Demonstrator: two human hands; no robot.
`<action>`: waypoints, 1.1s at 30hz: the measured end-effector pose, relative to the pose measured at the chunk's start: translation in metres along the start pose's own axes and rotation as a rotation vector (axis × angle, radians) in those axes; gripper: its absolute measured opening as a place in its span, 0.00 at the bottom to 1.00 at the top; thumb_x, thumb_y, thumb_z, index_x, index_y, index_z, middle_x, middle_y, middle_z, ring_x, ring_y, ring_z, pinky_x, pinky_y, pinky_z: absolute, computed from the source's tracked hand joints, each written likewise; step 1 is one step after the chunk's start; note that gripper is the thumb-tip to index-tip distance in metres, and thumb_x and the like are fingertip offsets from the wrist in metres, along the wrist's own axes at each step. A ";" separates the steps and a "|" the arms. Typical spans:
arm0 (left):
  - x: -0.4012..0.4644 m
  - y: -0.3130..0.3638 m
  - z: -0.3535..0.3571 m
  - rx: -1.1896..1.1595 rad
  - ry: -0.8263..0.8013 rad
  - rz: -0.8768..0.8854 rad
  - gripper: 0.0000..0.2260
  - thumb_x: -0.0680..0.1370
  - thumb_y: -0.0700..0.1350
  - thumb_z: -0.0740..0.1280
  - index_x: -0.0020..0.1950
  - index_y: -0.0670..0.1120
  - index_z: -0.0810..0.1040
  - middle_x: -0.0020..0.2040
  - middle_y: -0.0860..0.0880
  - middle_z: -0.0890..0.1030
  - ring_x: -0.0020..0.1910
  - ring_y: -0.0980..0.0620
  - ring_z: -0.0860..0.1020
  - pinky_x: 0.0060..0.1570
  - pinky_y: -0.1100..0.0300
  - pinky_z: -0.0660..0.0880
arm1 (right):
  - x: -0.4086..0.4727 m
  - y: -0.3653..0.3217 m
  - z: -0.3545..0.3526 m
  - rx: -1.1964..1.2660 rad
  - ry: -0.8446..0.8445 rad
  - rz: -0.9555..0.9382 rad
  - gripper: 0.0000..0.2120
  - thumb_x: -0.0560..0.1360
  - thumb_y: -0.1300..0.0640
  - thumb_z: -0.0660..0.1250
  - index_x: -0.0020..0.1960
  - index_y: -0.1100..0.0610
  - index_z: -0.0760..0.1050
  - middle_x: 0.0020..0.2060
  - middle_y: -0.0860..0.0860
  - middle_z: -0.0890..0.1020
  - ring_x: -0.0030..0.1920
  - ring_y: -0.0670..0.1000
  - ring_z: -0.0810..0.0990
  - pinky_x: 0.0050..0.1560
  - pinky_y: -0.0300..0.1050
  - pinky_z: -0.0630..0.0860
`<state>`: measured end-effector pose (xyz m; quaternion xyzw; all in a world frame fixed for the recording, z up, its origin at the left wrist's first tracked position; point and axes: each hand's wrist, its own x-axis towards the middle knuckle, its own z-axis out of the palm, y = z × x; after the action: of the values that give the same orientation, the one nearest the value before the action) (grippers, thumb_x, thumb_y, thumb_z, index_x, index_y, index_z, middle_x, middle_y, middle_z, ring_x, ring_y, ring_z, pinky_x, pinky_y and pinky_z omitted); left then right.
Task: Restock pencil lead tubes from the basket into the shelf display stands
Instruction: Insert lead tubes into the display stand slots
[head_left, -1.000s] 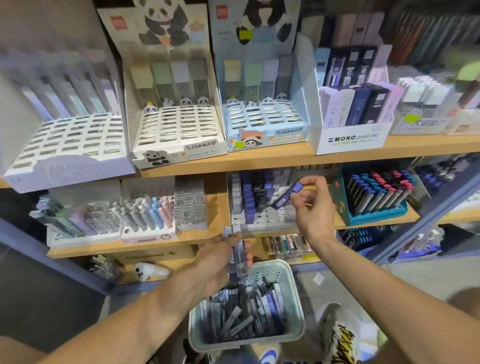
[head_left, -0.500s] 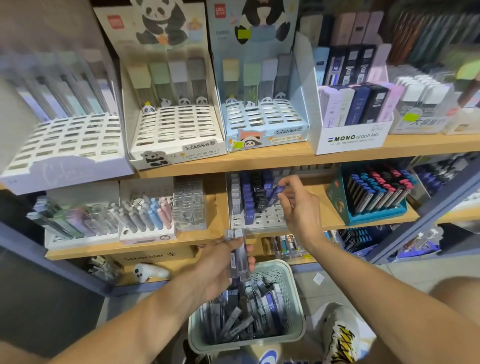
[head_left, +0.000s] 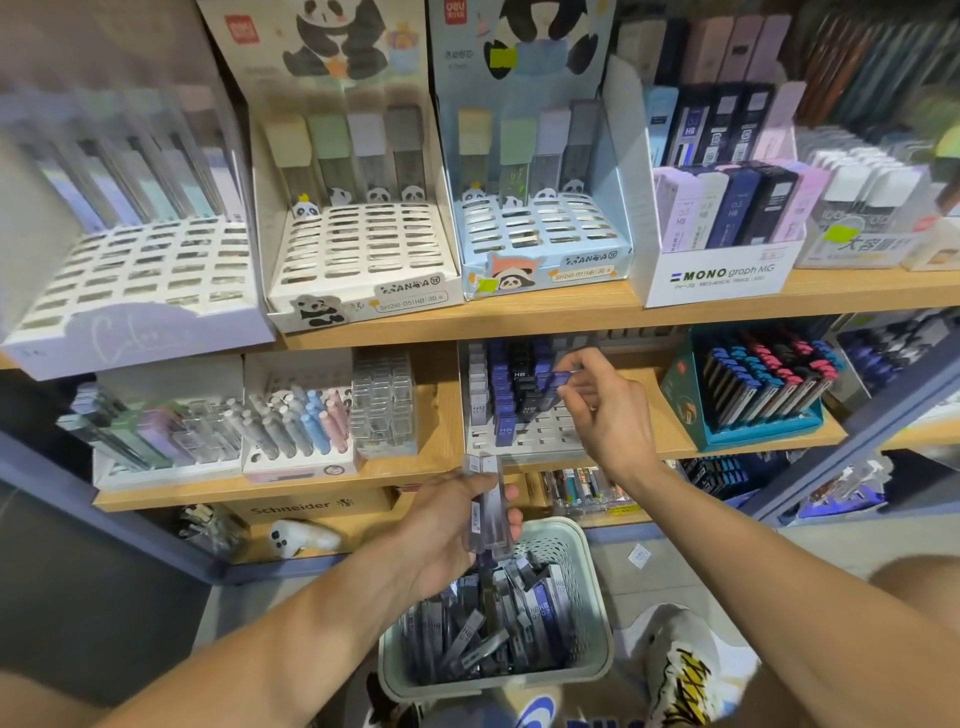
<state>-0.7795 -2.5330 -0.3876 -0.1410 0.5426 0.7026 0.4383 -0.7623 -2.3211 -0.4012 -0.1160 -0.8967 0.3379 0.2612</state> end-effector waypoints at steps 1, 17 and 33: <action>0.001 0.000 0.000 -0.001 0.004 -0.001 0.13 0.85 0.37 0.62 0.70 0.37 0.71 0.44 0.39 0.85 0.32 0.44 0.80 0.31 0.52 0.82 | 0.000 0.001 0.000 -0.003 -0.004 0.002 0.10 0.79 0.64 0.68 0.56 0.51 0.76 0.39 0.48 0.84 0.42 0.50 0.84 0.47 0.54 0.83; -0.001 -0.001 0.006 -0.004 -0.007 -0.007 0.13 0.85 0.37 0.63 0.69 0.37 0.71 0.43 0.38 0.86 0.30 0.44 0.81 0.32 0.51 0.83 | 0.010 -0.001 -0.005 0.126 0.022 0.202 0.10 0.77 0.63 0.72 0.57 0.53 0.79 0.41 0.45 0.84 0.43 0.42 0.82 0.51 0.41 0.82; -0.002 -0.004 0.007 0.010 -0.016 0.002 0.12 0.85 0.37 0.63 0.68 0.35 0.72 0.43 0.39 0.86 0.30 0.45 0.80 0.32 0.52 0.83 | 0.006 -0.006 -0.024 0.493 -0.120 0.512 0.17 0.79 0.68 0.68 0.66 0.57 0.77 0.41 0.59 0.85 0.38 0.52 0.82 0.46 0.47 0.82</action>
<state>-0.7738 -2.5276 -0.3862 -0.1326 0.5426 0.7016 0.4425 -0.7545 -2.3102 -0.3794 -0.2503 -0.7439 0.6048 0.1351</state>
